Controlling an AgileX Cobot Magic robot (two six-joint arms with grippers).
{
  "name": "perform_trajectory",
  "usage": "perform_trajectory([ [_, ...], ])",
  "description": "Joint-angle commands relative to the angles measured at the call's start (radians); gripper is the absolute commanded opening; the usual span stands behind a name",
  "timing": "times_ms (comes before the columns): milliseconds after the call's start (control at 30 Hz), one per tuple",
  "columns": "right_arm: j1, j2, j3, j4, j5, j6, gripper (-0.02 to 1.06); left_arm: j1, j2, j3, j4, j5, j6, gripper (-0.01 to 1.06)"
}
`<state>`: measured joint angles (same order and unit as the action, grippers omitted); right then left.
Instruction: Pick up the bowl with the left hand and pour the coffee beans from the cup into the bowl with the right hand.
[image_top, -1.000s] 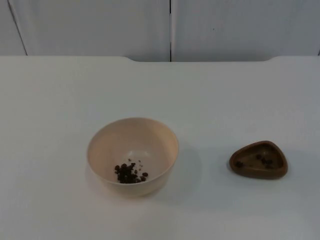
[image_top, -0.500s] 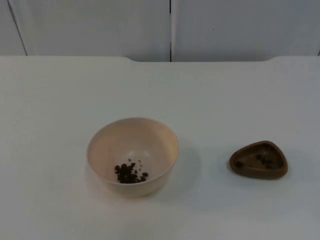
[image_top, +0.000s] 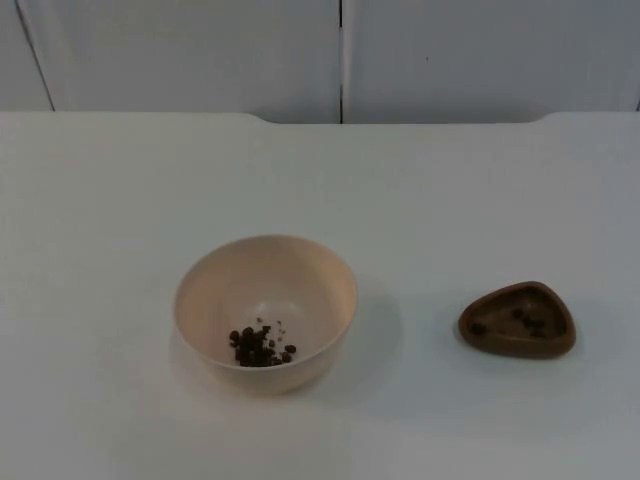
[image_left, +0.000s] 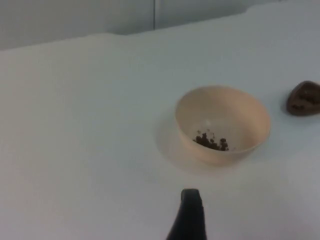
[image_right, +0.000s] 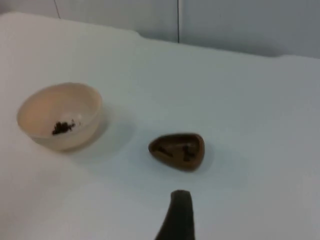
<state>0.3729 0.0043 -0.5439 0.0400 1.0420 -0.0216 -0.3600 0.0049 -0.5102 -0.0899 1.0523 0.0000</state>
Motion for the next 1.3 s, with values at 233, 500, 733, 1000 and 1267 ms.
perform_trajectory([
  [233, -0.004, -0.004, 0.029, -0.014, 0.038, 0.003, 0.68, 0.0, -0.005, 0.017, 0.02, 0.018, -0.043, 0.67],
  [500, -0.004, -0.004, 0.029, -0.014, 0.038, 0.003, 0.68, 0.0, -0.005, 0.017, 0.02, 0.018, -0.036, 0.67],
  [733, -0.004, -0.004, 0.029, -0.012, 0.038, 0.003, 0.68, 0.0, -0.005, 0.017, 0.027, 0.02, -0.021, 0.67],
  [1000, -0.004, -0.004, 0.029, -0.012, 0.038, 0.003, 0.68, 0.0, -0.005, 0.017, 0.027, 0.02, -0.021, 0.67],
  [1267, -0.004, -0.004, 0.029, -0.012, 0.038, 0.003, 0.68, 0.0, -0.005, 0.017, 0.027, 0.02, -0.021, 0.67],
])
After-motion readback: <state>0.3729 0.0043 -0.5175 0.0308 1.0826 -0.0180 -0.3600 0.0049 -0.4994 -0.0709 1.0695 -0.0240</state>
